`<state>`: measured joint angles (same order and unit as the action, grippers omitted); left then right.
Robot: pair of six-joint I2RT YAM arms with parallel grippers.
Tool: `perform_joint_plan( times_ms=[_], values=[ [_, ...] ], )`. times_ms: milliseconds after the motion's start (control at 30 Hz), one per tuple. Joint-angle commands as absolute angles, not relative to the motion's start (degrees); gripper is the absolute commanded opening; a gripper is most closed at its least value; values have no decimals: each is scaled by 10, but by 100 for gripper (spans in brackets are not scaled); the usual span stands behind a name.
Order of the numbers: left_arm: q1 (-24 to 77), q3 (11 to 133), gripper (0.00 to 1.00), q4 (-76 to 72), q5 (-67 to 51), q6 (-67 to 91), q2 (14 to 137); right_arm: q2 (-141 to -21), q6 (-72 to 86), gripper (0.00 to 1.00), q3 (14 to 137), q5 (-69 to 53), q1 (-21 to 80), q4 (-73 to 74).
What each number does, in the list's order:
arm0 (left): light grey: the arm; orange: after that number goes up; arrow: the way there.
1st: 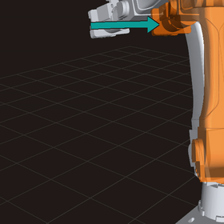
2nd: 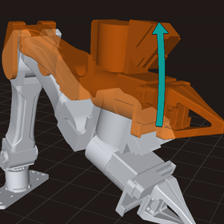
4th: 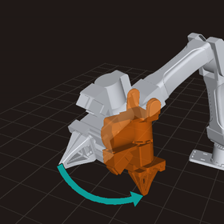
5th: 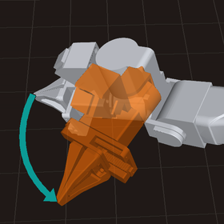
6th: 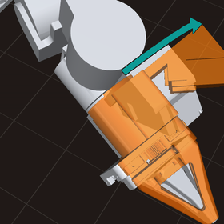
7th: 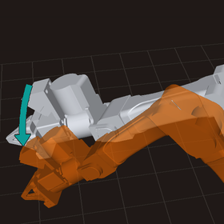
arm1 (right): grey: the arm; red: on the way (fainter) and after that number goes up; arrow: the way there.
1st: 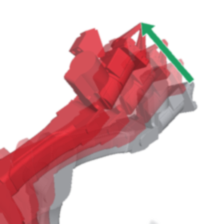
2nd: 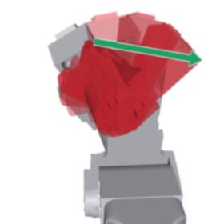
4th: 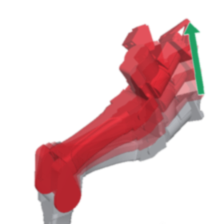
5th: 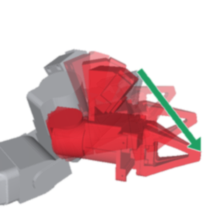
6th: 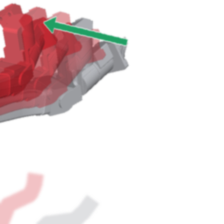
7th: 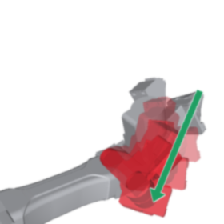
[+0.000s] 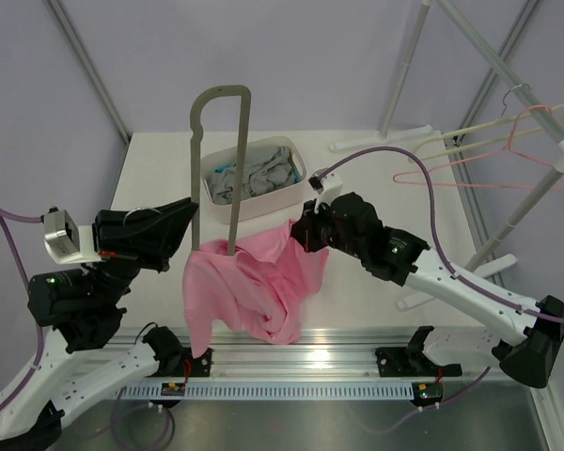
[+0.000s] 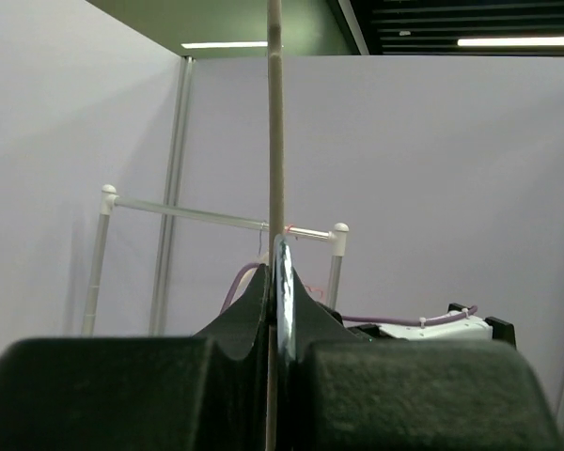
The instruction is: Remove the t-shirt from the hanger
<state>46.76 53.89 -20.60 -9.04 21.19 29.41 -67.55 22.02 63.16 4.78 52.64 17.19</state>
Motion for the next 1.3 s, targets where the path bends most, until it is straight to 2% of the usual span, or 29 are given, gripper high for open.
perform_joint_plan(
  times_ms=[0, 300, 467, 667, 833, 933, 967, 1067, 1133, 1267],
  values=[
    [467, 558, 0, -256, -69, 177, 313, -678, 209, 0, 623, 18, 523, 119],
    [467, 541, 0, -302, -49, 158, 320, -753, 188, 0, 710, 114, 522, 156],
    [467, 515, 0, -391, -11, 151, 302, -787, 190, 0, 719, 92, 523, 165],
    [467, 537, 0, -354, -38, 140, 322, -766, 185, 0, 704, 126, 522, 165],
    [467, 526, 0, -328, -40, 134, 300, -790, 147, 0, 793, 216, 520, 228],
    [467, 505, 0, -360, -18, 120, 267, -787, 163, 0, 806, 134, 521, 231],
    [467, 498, 0, -372, -4, 120, 262, -779, 174, 0, 789, 75, 522, 208],
    [467, 486, 0, -397, -4, 120, 265, -750, 208, 0, 728, 11, 522, 149],
    [467, 483, 0, -410, -13, 133, 286, -745, 207, 0, 729, 18, 522, 157],
    [467, 500, 0, -375, -46, 144, 303, -751, 179, 0, 765, 126, 522, 192]
  ],
)
